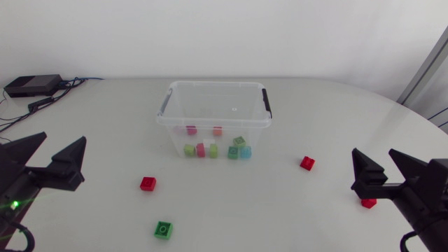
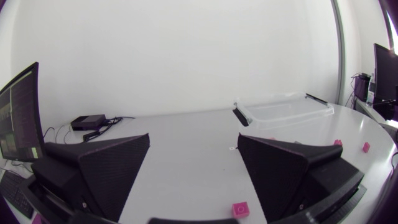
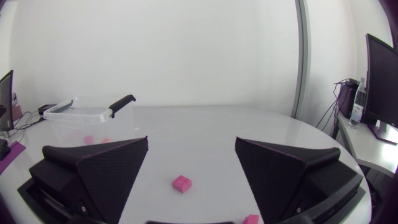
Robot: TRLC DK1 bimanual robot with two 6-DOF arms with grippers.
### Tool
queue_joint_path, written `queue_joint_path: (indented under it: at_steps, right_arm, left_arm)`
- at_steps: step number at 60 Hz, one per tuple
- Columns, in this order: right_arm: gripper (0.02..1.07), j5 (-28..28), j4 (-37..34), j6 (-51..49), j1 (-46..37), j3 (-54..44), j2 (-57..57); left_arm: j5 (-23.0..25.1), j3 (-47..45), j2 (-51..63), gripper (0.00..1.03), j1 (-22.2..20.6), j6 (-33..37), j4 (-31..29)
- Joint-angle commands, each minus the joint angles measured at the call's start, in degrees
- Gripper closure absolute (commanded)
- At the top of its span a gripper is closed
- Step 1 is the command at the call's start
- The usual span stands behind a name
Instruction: Pick up the duplo bricks and place them in the container
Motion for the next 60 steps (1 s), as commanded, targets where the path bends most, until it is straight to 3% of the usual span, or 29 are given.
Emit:
queue_joint_path:
  at_steps: [1,11,22,32,36,39,43,46,52,60]
  right_arm:
    - [0.06,0.5,1.8,1.6,0.4,3.4,4.9]
    - [0.06,0.7,3.1,1.6,0.0,7.9,15.0]
    - [0.06,0.2,1.5,1.4,-3.5,13.7,26.1]
    - [0.06,-2.3,0.4,1.6,-8.6,16.5,33.8]
    - [0.06,-2.3,-3.1,1.6,-10.3,19.2,39.1]
    - [0.06,-2.9,-7.3,1.1,-12.4,22.9,45.0]
    - [0.06,-4.0,-11.7,-0.9,-13.3,26.4,50.1]
    - [0.06,-4.0,-11.7,-1.2,-13.3,26.8,51.1]
    - [0.06,-4.0,-8.9,0.2,-13.2,25.3,51.2]
    - [0.06,-4.0,-6.1,1.3,-12.5,23.4,50.6]
  left_arm:
    - [0.1,6.0,9.0,0.06,-0.5,-1.0,-0.7]
    - [0.4,15.6,27.2,0.08,-1.7,0.7,-4.6]
    - [0.6,24.0,43.2,0.10,-3.3,8.5,-11.0]
    - [5.2,27.7,54.8,0.10,-2.7,16.3,-13.5]
    - [5.2,29.8,59.9,0.10,-2.2,20.0,-14.5]
    - [5.2,33.8,65.5,0.13,-2.0,22.6,-21.0]
    - [5.3,37.7,70.2,0.16,-2.1,21.9,-28.8]
    - [5.3,38.1,70.5,0.16,-2.3,20.2,-29.6]
    - [3.0,40.8,70.6,0.06,-2.5,7.6,-35.3]
    - [2.2,43.2,73.8,0.06,-5.3,-2.6,-44.4]
